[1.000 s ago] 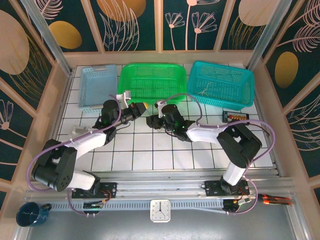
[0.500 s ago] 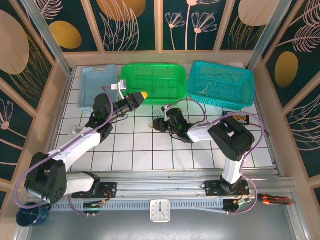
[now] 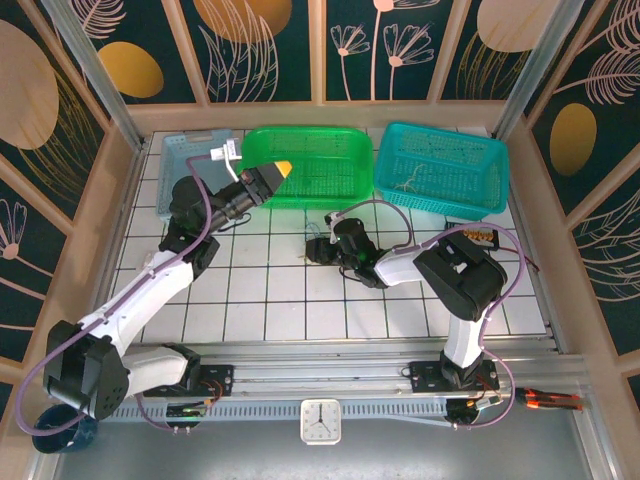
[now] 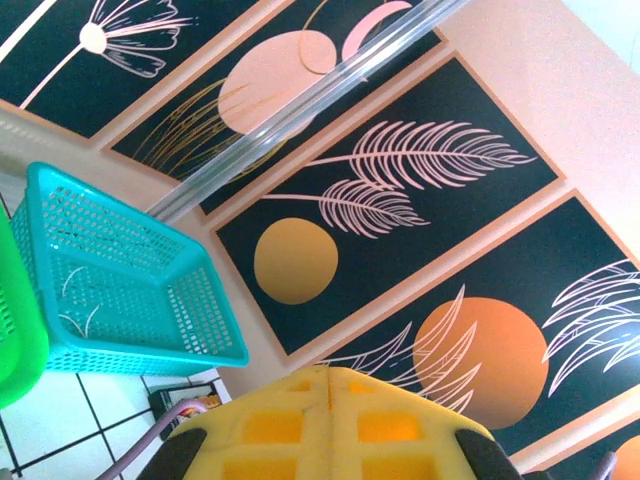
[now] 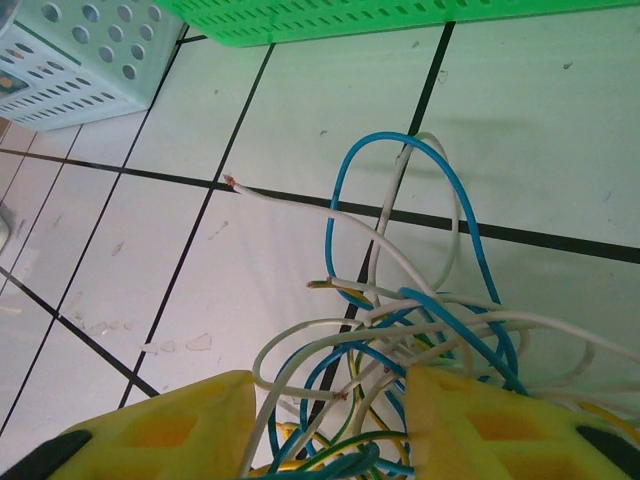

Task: Untangle the cables

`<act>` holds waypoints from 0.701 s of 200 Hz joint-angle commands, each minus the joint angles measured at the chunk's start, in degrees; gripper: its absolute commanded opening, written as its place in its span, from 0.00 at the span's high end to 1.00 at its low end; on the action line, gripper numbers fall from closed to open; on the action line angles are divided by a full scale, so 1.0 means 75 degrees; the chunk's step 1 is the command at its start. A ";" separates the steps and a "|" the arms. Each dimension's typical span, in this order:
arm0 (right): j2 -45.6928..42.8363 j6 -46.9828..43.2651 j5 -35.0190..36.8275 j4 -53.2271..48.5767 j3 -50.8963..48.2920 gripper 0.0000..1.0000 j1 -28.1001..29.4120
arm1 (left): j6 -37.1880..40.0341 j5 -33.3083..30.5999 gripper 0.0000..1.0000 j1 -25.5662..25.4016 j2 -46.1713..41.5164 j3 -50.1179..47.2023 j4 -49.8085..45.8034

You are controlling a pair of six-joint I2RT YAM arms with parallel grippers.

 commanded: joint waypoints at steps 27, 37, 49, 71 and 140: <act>0.0163 0.0154 0.0021 0.0116 -0.0250 0.52 0.0003 | -0.0145 0.0153 1.00 -0.0014 -0.0193 0.0946 -0.0018; 0.0155 0.0167 0.0009 0.0128 -0.0278 0.52 0.0008 | -0.0135 0.0170 1.00 -0.0016 -0.0181 0.1123 -0.0047; 0.0141 0.0168 0.0002 0.0151 -0.0299 0.51 0.0021 | -0.0133 0.0201 1.00 -0.0016 -0.0172 0.1328 -0.0088; 0.0128 0.0181 -0.0003 0.0163 -0.0313 0.50 0.0017 | -0.0116 0.0214 1.00 -0.0016 -0.0148 0.1675 -0.0155; 0.0146 0.0238 0.0038 0.0165 -0.0331 0.49 0.0026 | -0.0068 0.0259 1.00 -0.0014 -0.0052 0.2668 -0.0352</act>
